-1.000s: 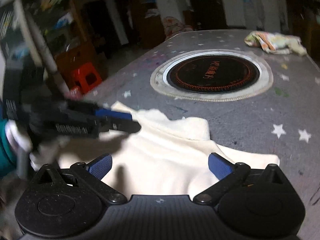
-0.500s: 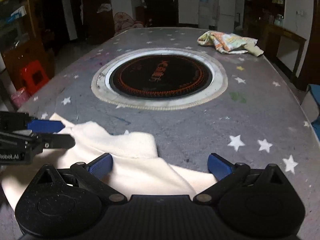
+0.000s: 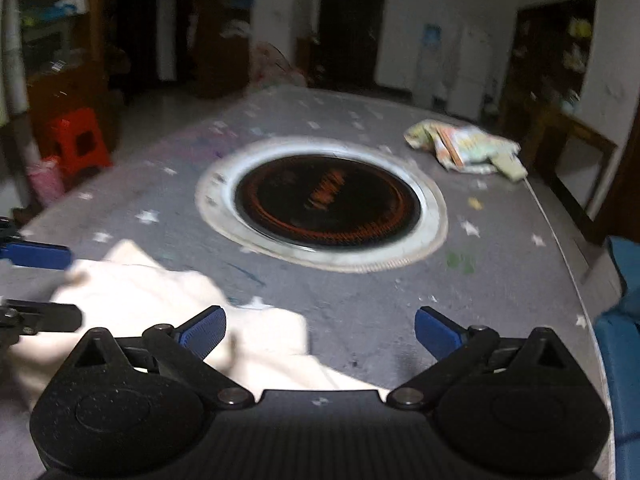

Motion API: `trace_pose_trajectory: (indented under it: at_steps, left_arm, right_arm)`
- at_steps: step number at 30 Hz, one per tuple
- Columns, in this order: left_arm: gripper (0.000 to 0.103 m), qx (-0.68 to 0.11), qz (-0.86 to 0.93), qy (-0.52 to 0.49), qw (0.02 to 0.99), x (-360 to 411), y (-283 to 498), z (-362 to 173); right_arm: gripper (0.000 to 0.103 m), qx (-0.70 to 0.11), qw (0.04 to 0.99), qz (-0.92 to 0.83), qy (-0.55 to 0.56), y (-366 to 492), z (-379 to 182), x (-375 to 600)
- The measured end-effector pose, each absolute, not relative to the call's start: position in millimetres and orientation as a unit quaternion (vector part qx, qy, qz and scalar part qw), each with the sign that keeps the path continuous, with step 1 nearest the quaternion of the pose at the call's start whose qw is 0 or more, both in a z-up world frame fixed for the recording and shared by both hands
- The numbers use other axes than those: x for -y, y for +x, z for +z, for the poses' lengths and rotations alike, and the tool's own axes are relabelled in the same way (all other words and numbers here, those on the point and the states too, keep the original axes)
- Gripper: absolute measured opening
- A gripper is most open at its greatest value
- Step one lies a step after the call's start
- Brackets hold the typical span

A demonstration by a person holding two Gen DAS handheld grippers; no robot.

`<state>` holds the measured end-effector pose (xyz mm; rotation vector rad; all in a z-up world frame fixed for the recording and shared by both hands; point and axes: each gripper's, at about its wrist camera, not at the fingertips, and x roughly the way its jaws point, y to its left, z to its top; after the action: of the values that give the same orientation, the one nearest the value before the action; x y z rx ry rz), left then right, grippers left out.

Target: Fold clothes

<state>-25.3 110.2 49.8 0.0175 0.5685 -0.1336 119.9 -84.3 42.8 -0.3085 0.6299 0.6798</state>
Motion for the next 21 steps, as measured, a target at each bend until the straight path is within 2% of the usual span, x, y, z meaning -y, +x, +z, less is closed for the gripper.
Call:
trace_pose_trajectory:
  at_steps: [6,10,13,16,18,21]
  left_arm:
    - [0.065,-0.260,-0.130,0.026,0.956,-88,-55,48]
    - [0.065,-0.274,-0.146,0.031,0.950,-85,-58,40]
    - [0.065,-0.292,-0.149,0.026,0.944,-88,-56,32]
    - [0.060,-0.310,-0.146,0.022,0.939,-94,-55,23]
    - [0.059,-0.310,-0.144,0.039,0.939,-94,-57,21]
    - [0.059,-0.310,-0.144,0.044,0.939,-95,-59,23]
  right_arm:
    - [0.086,-0.313,0.864,0.383,-0.090,76,49,119]
    - [0.075,-0.322,0.850,0.411,-0.075,51,39,129]
    - [0.071,-0.333,0.843,0.418,-0.063,43,29,135]
    - [0.056,-0.349,0.844,0.405,-0.052,46,18,143]
    - [0.052,-0.350,0.844,0.405,-0.028,50,21,152]
    - [0.052,-0.346,0.847,0.403,0.014,58,31,167]
